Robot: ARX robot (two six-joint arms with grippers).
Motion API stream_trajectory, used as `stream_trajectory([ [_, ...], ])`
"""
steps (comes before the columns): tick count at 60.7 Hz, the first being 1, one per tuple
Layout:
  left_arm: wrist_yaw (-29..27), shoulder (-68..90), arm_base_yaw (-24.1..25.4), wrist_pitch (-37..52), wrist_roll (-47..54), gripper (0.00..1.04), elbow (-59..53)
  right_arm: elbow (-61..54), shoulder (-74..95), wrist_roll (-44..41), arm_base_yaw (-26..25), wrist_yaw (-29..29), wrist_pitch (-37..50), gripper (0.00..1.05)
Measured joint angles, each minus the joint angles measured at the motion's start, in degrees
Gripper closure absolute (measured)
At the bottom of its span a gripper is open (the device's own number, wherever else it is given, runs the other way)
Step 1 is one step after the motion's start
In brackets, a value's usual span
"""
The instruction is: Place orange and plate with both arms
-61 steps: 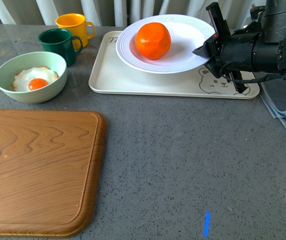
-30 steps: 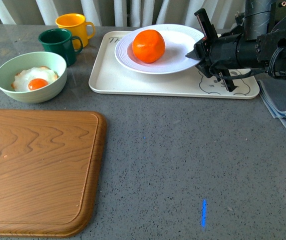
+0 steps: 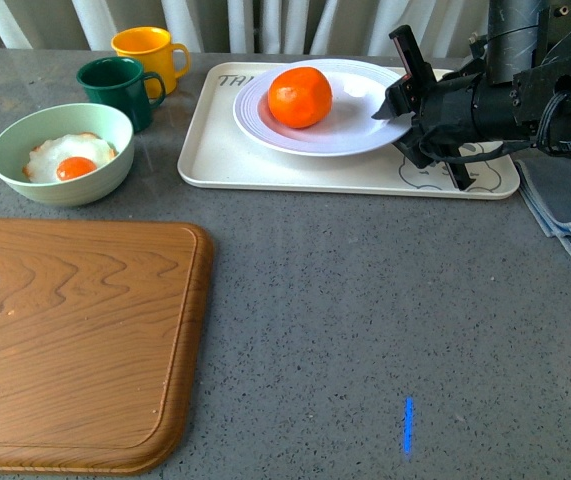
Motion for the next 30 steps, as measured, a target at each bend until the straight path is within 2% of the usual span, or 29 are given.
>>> stream_trajectory([
  [30,0.0,0.0,0.0,0.0,0.0,0.09,0.0,-10.6,-9.1,-1.2,-2.0,0.3,2.3,0.09],
])
